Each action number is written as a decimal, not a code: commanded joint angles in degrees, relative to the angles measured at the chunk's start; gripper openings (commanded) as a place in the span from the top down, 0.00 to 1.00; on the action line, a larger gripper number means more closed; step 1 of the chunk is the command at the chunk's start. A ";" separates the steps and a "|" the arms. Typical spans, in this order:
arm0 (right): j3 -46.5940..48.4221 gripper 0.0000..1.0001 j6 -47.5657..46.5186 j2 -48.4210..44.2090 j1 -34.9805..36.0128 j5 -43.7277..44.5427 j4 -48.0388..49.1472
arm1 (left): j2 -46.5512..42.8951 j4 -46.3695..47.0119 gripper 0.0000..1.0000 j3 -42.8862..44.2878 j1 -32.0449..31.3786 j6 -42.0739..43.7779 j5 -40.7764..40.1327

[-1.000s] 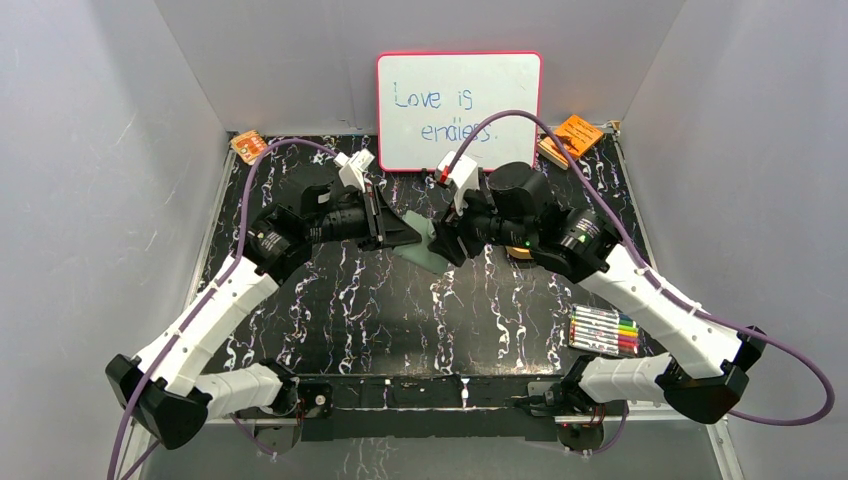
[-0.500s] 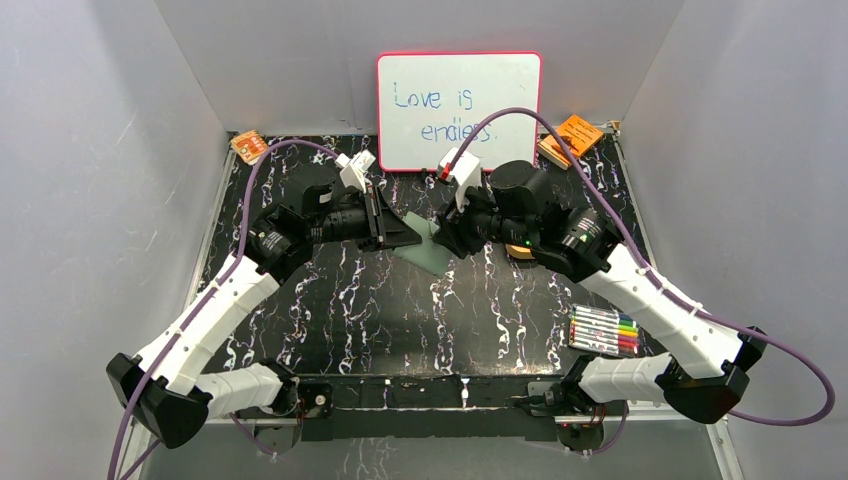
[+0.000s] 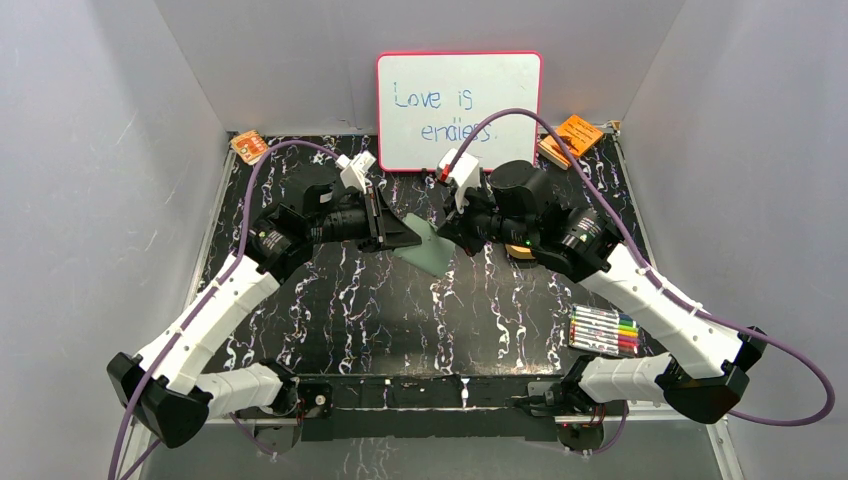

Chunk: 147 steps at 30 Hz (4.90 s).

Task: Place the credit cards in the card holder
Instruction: Close the card holder.

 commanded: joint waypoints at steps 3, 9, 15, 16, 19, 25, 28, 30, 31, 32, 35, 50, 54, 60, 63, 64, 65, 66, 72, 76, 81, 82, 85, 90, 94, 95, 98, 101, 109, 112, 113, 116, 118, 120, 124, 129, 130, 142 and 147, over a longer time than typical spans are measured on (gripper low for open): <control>3.01 1.00 -2.21 -1.02 0.08 -4.25 -0.42 | 0.39 -0.66 1.00 2.83 -0.06 -0.04 2.07; 2.26 1.00 -2.25 -0.86 0.07 -6.72 -0.35 | 0.69 -0.66 1.00 3.34 -0.06 0.23 2.12; 2.01 1.00 -2.68 -0.33 0.09 -7.32 -1.04 | 0.86 -1.03 1.00 3.79 -0.06 0.51 2.27; 1.90 1.00 -2.76 -0.23 0.09 -7.28 -1.20 | 0.86 -0.93 1.00 3.76 -0.06 0.52 2.33; 1.54 1.00 -2.78 -0.30 0.09 -7.06 -1.05 | 0.84 -0.56 1.00 3.77 -0.06 0.26 2.60; 0.92 1.00 -2.61 0.05 0.09 -7.03 -0.45 | 0.95 0.18 1.00 3.90 -0.06 -0.08 3.38; 0.77 1.00 -2.42 0.46 0.09 -6.30 -0.36 | 0.86 1.00 1.00 3.85 -0.06 -0.32 4.00; 0.64 1.00 -2.47 0.69 0.09 -5.51 -0.39 | 0.86 1.20 1.00 3.92 -0.06 -0.52 4.27; 0.69 1.00 -2.50 0.79 0.05 -5.30 -0.39 | 0.86 1.26 1.00 3.88 -0.06 -0.54 4.37; 0.72 1.00 -2.59 0.90 0.06 -5.01 -0.45 | 0.86 1.31 1.00 3.86 -0.06 -0.49 4.46; 0.78 1.00 -3.13 1.17 0.06 -3.77 -0.83 | 0.86 1.47 1.00 3.78 -0.06 -0.60 4.58; 0.39 1.00 -3.46 1.15 0.14 -4.24 -0.49 | 1.80 1.26 1.00 4.04 -0.06 -1.00 4.14; 0.01 1.00 -3.07 1.26 0.15 -4.79 -0.39 | 2.33 1.73 1.00 4.61 -0.06 -1.33 4.38; -0.53 1.00 -2.34 1.49 0.24 -5.77 0.10 | 2.71 2.37 1.00 5.14 -0.05 -1.45 4.64; -1.03 1.00 -2.01 1.58 0.35 -6.23 0.34 | 2.71 2.87 1.00 5.15 -0.06 -1.73 4.80; -1.12 1.00 -1.99 1.62 0.38 -6.36 0.33 | 2.66 2.95 1.00 5.16 -0.06 -1.72 4.81; -1.15 1.00 -1.98 1.75 0.55 -6.40 0.25 | 2.58 3.16 1.00 5.12 -0.06 -1.84 4.89; -1.26 1.00 -1.93 1.87 0.56 -6.46 0.16 | 2.43 3.69 1.00 5.00 -0.06 -1.98 4.88; -1.71 1.00 -1.89 2.94 1.37 -6.73 -0.77 | 2.00 6.23 1.00 5.34 -0.06 -2.87 5.88; -1.68 1.00 -1.68 3.82 1.87 -6.64 -0.96 | 1.92 8.11 1.00 5.50 -0.06 -3.73 7.05; -1.94 1.00 -1.14 5.06 2.20 -6.89 -1.15 | 1.66 11.04 1.00 5.28 -0.06 -5.12 9.00; -2.01 1.00 -1.11 5.32 2.28 -7.04 -1.22 | 1.58 11.56 1.00 5.30 -0.06 -5.28 9.40; -2.10 1.00 -0.97 5.88 2.30 -7.34 -1.35 | 1.40 12.73 1.00 5.32 -0.06 -5.65 10.36; -1.98 1.00 -0.84 6.61 2.54 -7.88 -1.10 | 1.15 14.84 1.00 4.84 -0.09 -6.36 11.79; -1.71 1.00 -0.84 6.86 2.75 -8.04 -0.71 | 1.13 16.33 1.00 4.65 -0.15 -6.97 12.77; -1.76 1.00 -0.84 6.90 2.75 -8.09 -0.54 | 1.13 16.48 1.00 4.64 -0.15 -7.04 12.93; -1.42 1.00 -0.75 7.23 2.93 -8.24 -0.35 | 1.17 17.21 1.00 4.34 -0.20 -7.43 13.40; -1.29 1.00 -0.60 7.53 3.00 -8.72 -0.04 | 1.21 18.22 1.00 3.96 -0.31 -8.02 14.14; -1.27 1.00 -0.14 8.63 4.14 -9.58 0.62 | 1.13 19.88 1.00 4.19 -0.59 -8.47 15.07; -1.41 1.00 0.11 9.11 4.75 -9.71 0.82 | 0.96 20.62 1.00 4.24 -0.66 -8.81 15.42; -1.52 1.00 0.25 9.24 5.00 -9.79 0.89 | 0.89 20.66 1.00 4.24 -0.67 -8.86 15.57; -1.76 1.00 0.64 9.68 5.70 -10.21 1.44 | 0.80 22.22 1.00 4.21 -0.68 -9.16 15.92; -1.74 1.00 0.82 10.16 6.22 -10.21 1.55 | 0.72 22.87 1.00 4.28 -0.76 -9.39 16.07; -1.78 1.00 0.83 10.41 6.61 -9.95 1.55 | 0.54 23.06 1.00 4.14 -0.76 -9.22 16.00; -2.10 1.00 1.23 8.46 6.70 -6.47 1.19 | -0.26 15.58 1.00 4.40 -0.76 -4.74 12.81; -2.20 0.50 2.52 2.87 6.75 -2.81 -2.02 | -1.10 3.74 1.00 2.72 -0.69 2.18 3.51; -2.10 0.45 2.66 1.86 6.77 -2.02 -3.08 | -1.27 2.57 1.00 1.84 -0.63 2.65 1.82; -7.77 0.05 7.55 -9.84 6.77 14.28 -0.37 | -0.28 5.34 1.00 -15.37 -0.32 2.59 -7.49; -16.65 0.05 12.68 -12.10 6.77 17.36 11.94 | 3.93 13.86 1.00 -23.59 -0.32 3.84 -6.92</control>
